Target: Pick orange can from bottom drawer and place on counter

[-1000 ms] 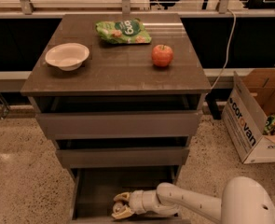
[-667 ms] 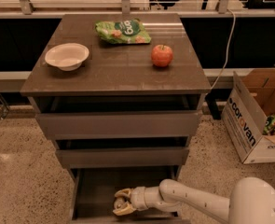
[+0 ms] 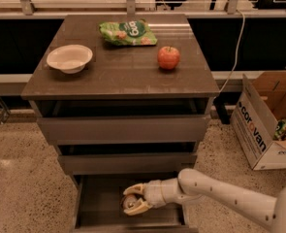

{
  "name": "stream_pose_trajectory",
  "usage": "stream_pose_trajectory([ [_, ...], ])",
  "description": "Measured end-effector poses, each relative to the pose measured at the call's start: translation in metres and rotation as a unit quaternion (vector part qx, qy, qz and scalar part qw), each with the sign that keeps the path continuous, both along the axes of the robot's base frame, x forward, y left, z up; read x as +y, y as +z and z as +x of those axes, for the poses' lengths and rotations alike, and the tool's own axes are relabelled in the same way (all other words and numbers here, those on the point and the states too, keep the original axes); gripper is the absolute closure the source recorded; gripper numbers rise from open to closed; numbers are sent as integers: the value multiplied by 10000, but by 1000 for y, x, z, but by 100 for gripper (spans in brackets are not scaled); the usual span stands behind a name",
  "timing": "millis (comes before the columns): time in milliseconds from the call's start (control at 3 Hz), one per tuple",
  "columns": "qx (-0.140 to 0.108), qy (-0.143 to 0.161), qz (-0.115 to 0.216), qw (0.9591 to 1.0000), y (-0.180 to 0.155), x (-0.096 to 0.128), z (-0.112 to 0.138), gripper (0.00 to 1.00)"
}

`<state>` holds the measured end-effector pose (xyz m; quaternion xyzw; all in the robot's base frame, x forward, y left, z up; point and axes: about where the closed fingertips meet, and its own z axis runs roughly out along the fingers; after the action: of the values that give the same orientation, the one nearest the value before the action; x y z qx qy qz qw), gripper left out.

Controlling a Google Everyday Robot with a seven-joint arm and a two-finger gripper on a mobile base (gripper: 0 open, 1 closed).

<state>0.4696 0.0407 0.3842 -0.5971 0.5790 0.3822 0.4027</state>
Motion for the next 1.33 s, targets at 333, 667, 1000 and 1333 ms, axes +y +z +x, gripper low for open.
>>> stream_pose_trajectory([
  [333, -17, 504, -233, 9985, 65, -14, -8, 100],
  [667, -152, 940, -634, 9934, 140, -28, -1, 100],
  [1000, -342, 1086, -1052, 9879, 226, -49, 18, 100],
  [1333, -458, 1080, -1324, 9842, 301, -68, 37, 100],
])
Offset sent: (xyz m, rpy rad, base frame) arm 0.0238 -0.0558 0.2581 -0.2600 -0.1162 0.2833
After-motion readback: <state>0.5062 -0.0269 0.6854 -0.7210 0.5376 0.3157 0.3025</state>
